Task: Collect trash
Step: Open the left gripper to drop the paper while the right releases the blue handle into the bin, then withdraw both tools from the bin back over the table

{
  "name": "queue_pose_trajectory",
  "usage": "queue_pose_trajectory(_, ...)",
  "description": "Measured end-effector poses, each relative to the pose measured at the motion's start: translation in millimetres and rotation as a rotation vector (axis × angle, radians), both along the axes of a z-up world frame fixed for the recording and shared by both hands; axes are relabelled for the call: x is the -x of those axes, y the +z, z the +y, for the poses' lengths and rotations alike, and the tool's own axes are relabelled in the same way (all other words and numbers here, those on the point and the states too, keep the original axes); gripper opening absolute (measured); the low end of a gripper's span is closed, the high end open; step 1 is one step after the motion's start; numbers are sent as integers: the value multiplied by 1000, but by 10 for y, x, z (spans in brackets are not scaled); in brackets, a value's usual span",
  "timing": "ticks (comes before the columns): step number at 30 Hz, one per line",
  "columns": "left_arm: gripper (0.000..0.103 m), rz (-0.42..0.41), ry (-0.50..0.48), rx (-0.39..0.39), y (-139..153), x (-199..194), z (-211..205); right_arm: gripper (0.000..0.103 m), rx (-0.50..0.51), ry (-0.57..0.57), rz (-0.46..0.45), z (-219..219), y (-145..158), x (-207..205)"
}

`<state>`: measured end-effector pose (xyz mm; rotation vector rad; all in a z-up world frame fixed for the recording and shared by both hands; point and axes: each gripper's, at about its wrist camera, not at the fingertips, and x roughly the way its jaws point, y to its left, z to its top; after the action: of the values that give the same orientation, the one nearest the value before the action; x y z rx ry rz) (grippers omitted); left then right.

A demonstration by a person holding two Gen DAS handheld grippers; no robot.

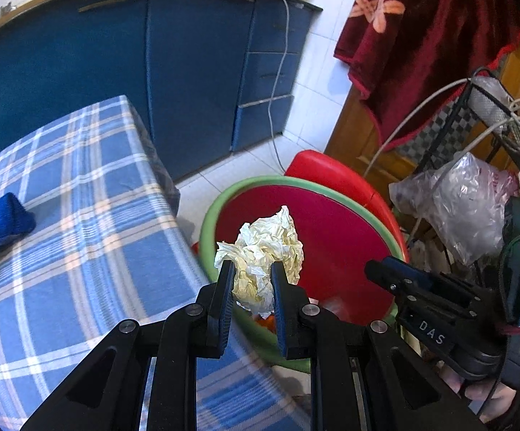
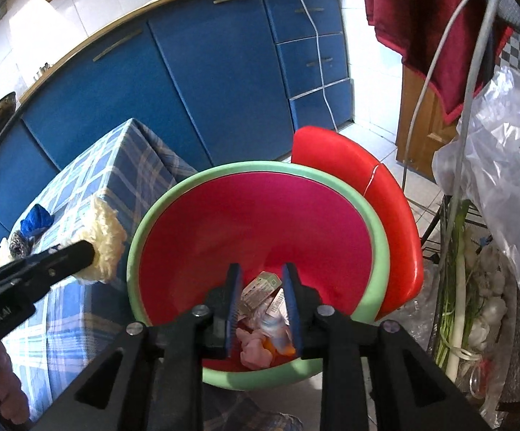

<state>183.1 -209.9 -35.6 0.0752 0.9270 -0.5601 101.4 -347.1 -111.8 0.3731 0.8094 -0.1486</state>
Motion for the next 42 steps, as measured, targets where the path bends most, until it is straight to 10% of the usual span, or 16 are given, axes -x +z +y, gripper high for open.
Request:
queue_pose_trajectory(16, 42, 19, -18, -38, -107, -58, -176, 39, -27, -41, -32, -126, 45, 95)
queue_pose_trajectory(42, 42, -36, 174, 34, 241, 81, 695, 47, -6, 73, -99, 431, 406, 115)
